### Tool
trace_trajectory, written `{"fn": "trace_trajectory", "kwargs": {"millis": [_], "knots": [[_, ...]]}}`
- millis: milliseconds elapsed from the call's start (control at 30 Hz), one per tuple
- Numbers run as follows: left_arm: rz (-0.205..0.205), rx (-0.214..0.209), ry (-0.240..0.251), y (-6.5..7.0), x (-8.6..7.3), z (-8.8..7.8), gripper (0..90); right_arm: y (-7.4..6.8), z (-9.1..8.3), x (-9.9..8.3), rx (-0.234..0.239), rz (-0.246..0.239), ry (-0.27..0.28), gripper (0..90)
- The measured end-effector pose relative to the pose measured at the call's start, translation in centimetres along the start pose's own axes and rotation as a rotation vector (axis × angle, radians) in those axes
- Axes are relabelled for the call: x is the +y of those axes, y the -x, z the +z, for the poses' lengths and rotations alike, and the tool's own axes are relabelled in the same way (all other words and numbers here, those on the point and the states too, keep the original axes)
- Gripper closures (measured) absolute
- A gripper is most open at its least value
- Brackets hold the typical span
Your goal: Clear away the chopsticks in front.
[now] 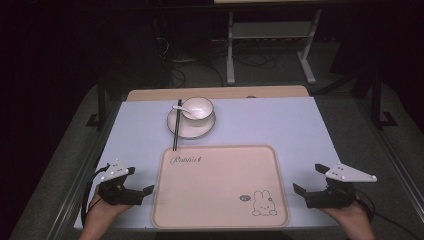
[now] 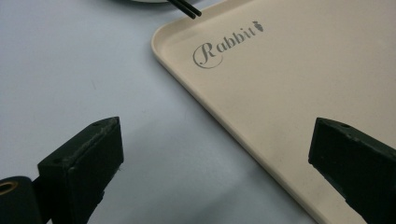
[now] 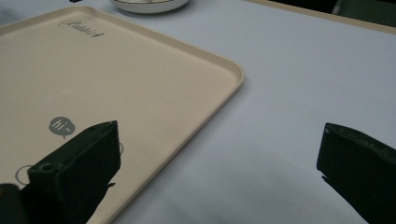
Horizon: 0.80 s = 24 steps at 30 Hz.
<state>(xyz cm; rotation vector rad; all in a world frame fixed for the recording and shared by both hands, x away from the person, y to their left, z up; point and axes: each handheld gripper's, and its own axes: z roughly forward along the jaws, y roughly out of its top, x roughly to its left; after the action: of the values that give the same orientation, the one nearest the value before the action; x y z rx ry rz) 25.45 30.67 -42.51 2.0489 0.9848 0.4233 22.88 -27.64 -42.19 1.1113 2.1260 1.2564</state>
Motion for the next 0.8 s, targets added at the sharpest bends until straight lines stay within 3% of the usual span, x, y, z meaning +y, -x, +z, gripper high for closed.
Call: {"fn": "trace_trajectory", "kwargs": {"millis": [800], "knots": [[0.002, 0.011, 0.01, -1.6, 3.8, 2.8, 2.3, -0.1, 0.6, 0.0, 0.027, -0.001, -0.014, 0.0]]}}
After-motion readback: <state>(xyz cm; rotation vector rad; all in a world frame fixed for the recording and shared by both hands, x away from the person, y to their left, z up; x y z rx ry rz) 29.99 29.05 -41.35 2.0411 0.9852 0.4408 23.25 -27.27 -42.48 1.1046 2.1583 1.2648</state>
